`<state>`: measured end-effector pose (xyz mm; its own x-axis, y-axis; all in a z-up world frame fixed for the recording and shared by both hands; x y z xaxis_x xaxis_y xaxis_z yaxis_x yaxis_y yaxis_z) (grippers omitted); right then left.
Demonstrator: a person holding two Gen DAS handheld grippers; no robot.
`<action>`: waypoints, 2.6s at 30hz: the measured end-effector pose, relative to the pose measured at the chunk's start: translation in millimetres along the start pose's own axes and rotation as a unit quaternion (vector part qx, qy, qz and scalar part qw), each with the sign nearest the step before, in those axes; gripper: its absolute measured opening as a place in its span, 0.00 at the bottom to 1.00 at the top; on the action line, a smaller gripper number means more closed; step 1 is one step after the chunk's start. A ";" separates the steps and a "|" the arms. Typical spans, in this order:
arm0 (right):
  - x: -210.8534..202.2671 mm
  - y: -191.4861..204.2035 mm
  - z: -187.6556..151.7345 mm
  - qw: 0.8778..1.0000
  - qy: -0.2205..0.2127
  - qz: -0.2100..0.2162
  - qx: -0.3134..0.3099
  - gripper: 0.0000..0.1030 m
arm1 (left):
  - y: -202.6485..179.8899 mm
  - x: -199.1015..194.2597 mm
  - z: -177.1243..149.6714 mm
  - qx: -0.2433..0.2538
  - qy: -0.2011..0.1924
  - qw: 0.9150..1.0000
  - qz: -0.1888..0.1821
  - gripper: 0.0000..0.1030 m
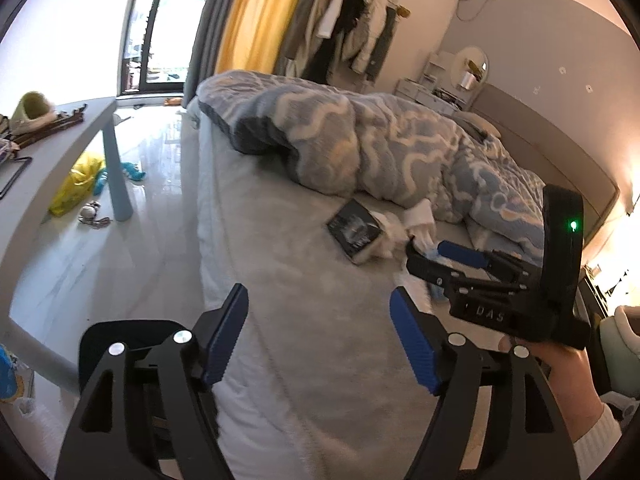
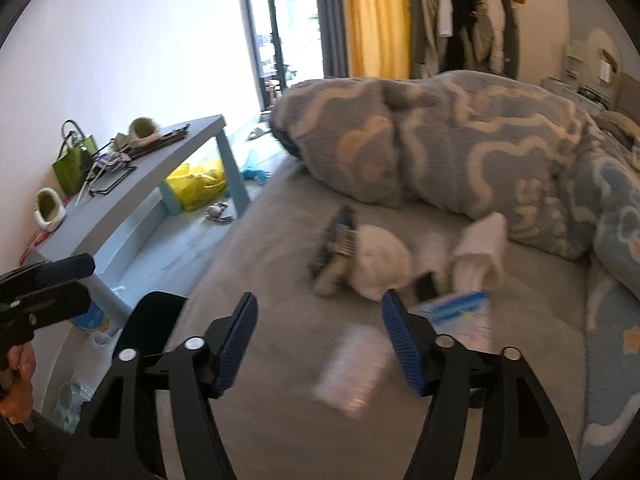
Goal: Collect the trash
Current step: 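Move both open tools back over the bed toward the remaining items, then grasp the bubble wrap bag with the left tool while the right tool grasps the wipes pack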
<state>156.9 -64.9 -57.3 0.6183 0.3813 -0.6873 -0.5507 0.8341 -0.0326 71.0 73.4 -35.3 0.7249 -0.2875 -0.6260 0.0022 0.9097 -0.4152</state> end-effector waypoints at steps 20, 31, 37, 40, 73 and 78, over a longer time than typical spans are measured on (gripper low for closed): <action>-14.4 -85.9 -29.2 0.998 0.014 -0.019 0.054 0.85 | -70.7 70.6 -39.2 0.033 0.075 0.996 -0.025 0.80; -17.6 -104.0 -36.7 0.998 0.015 -0.010 0.060 0.85 | -92.5 109.8 -53.4 0.042 0.102 0.994 -0.011 0.77; -14.0 -106.6 -35.6 0.998 0.015 0.006 0.059 0.85 | -95.2 126.4 -56.2 0.044 0.107 0.993 0.003 0.70; -12.8 -110.1 -34.6 0.998 0.015 0.007 0.060 0.85 | -94.3 137.1 -57.1 0.039 0.112 0.993 0.005 0.67; 44.4 -85.2 -30.5 0.995 0.092 -0.002 0.024 0.68 | -59.3 115.4 -29.7 0.030 0.091 0.995 -0.001 0.34; 45.1 -86.3 -28.9 0.995 0.091 -0.011 0.026 0.51 | -49.8 107.3 -22.2 0.027 0.083 0.996 0.000 0.34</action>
<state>216.1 -131.2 -106.5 0.5148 0.2888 -0.8072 -0.5062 0.8623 -0.0142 133.3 -9.3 -96.4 0.6006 -0.3291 -0.7287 0.0429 0.9233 -0.3816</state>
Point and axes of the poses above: each gripper's, at about its wrist camera, not at the fingertips, and x roughly the way its jaws point, y to its left, z to its top, the point moved 6 cm from there along x, roughly the way its jaws point, and after that the axes turned 9 degrees about -x, right-handed, at the moved point
